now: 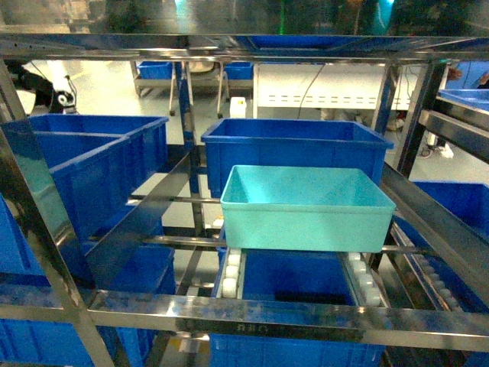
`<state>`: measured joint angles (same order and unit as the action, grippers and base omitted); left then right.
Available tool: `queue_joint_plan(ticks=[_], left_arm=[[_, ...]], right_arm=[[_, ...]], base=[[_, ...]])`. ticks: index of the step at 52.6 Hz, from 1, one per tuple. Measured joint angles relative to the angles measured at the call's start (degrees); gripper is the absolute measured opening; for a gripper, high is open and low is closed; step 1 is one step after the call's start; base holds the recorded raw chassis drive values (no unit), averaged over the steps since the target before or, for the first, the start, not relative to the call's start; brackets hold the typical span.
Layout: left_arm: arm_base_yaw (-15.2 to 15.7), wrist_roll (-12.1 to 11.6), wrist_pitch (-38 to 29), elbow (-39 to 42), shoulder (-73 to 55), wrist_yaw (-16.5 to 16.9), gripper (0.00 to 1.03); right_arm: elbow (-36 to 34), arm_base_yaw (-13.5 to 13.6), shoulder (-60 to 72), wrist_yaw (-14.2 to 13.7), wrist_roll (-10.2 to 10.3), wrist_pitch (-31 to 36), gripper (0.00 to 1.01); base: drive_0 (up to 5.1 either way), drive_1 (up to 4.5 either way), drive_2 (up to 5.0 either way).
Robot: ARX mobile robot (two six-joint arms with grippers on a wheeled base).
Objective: Organize blue bins on left shelf correctly
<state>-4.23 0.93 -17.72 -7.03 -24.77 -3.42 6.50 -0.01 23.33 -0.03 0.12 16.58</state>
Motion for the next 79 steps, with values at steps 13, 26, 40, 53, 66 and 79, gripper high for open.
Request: queue_joint_plan(ticks=[13,26,40,53,66,79], left_arm=[[4.07,-0.09,2.58,3.15,5.57,3.43,0.02],[4.13,-0.11,5.77,4.74,10.60,3.41,0.02],[4.13,-0.11,7.80,6.16,14.99,3.43,0.02],[4.13,-0.11,18.14,6.12,24.15,3.39,0.02],[4.13,-0.11,17.97,6.12,24.15,3.39,0.02],[4.13,-0.11,17.97,6.12,24.15,3.39,0.81]], right_arm=[[-2.93,0.00,-5.33,0.02,0.00,-2.34,0.02],[-4.61,0.00,-10.16,0.02,0.00,-5.11,0.02],[-5.70,0.00,-17.81,0.02,-0.09,-13.35,0.02],[-5.68,0.00,-23.06,0.04,-0.13,-16.83,0.02],[-5.68,0.00,-23.06,0.04,-0.15,-16.83,0.07],[-5.68,0.00,-23.06,0.04,-0.15,-16.85,0.89]], base=[[0.0,0.00,0.0],[0.0,0.00,0.0],[0.0,0.00,0.0],[0.0,0.00,0.0],[0.0,0.00,0.0],[0.0,0.00,0.0]])
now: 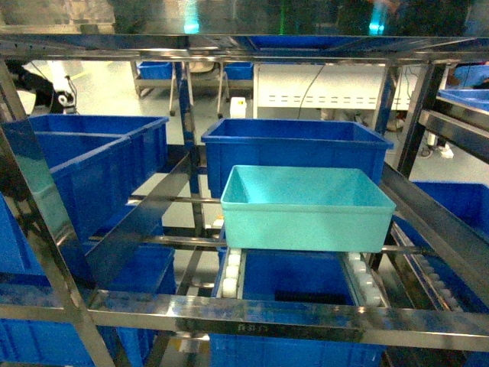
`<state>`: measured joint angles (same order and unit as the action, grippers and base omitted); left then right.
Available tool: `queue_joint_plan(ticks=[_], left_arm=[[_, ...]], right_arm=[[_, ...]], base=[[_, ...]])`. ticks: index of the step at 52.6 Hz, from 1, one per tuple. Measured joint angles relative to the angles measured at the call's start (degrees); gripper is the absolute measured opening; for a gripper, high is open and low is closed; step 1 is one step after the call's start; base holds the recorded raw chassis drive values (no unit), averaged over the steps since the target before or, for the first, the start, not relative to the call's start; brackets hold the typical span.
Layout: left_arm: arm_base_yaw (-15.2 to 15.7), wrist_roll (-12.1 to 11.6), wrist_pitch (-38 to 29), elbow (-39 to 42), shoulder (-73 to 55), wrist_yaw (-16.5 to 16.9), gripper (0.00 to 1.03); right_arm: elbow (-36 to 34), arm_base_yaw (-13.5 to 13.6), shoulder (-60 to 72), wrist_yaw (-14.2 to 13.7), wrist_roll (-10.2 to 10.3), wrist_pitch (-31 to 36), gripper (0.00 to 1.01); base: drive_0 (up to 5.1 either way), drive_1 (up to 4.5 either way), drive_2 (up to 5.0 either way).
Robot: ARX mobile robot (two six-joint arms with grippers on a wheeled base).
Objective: Organize blue bins on left shelf correctly
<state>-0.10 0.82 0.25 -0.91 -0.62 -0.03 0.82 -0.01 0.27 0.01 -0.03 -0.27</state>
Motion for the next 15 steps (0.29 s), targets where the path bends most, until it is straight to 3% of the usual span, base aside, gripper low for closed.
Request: queue_joint_plan(ticks=[4,6,15], left_arm=[[0.00,0.00,0.00,0.00,0.00,0.00,0.94],[0.00,-0.04,0.00,0.00,0.00,0.00,1.00],[0.00,-0.04,0.00,0.00,0.00,0.00,0.98]], right_arm=[[0.00,0.00,0.00,-0.02,0.04,0.00,1.00],[0.00,0.00,0.00,0.00,0.04,0.02,0.99],[0.00,0.00,0.00,-0.02,0.02,0.02,0.98]], base=[[0.0,0.00,0.0],[0.0,0.00,0.0],[0.0,0.00,0.0]])
